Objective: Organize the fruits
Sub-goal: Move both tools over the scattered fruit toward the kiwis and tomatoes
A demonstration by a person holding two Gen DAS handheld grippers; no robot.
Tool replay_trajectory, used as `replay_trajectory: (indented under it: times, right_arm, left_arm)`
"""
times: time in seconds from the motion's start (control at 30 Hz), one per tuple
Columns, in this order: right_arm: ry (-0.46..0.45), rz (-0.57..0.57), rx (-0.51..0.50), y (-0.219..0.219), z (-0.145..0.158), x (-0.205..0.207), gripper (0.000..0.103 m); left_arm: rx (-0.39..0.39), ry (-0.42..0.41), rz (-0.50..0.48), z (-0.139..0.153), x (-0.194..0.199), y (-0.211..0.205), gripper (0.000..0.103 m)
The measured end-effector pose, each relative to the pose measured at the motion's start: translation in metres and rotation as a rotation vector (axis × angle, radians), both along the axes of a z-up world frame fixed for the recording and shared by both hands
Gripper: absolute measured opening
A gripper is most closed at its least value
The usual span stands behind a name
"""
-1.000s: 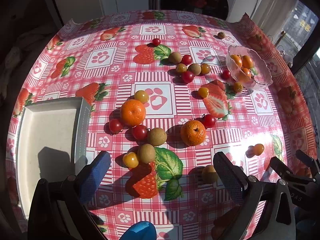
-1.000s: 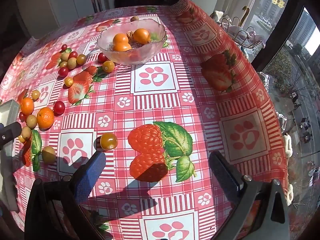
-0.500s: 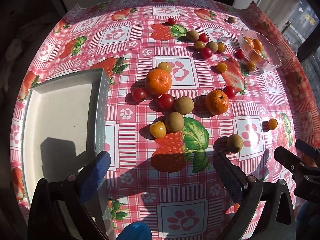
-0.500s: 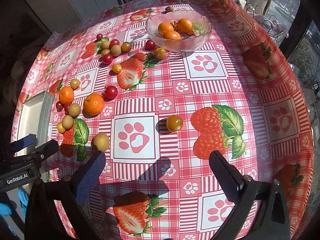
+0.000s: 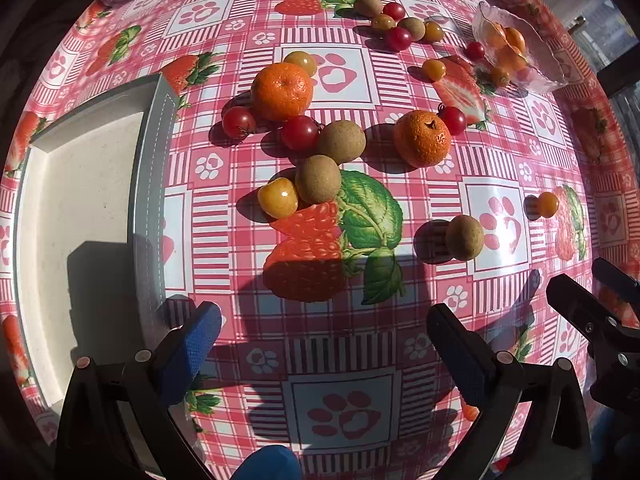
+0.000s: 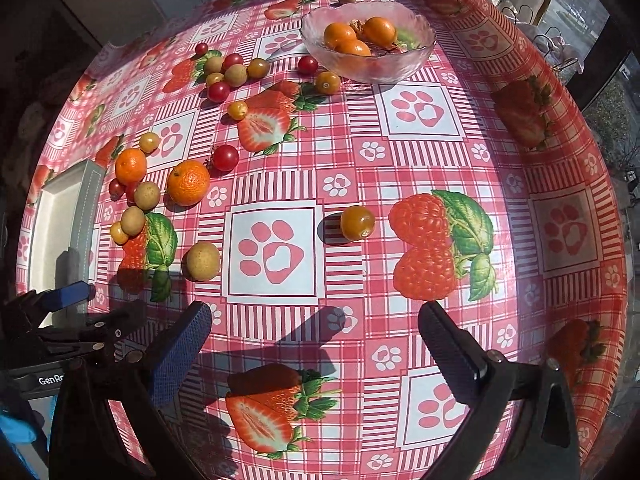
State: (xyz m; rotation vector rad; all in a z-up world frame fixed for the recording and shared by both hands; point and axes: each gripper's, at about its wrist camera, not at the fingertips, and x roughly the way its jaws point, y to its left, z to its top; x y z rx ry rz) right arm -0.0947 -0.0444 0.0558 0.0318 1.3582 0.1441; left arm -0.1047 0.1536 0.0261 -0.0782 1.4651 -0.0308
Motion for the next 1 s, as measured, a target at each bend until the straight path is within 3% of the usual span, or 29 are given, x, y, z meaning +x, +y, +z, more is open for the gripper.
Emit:
replay_trajectory:
  times: [0.13, 0.53, 1.0]
  right_arm:
    - [0.003, -0.012, -0.012, -0.007, 0.000, 0.000, 0.103]
    - [0.008, -0.035, -0.002, -0.018, 0.001, 0.002, 0.103]
    - [0.011, -0.044, 0.002, -0.026, 0.003, 0.003, 0.103]
  left_arm:
    - [0.005, -0.036, -0.011, 0.007, 0.000, -0.012, 0.103]
    - [0.017, -0.043, -0.021, 0.022, 0.010, -0.039, 0.103]
    - [0.014, -0.044, -0.035, 0.018, 0.011, -0.047, 0.103]
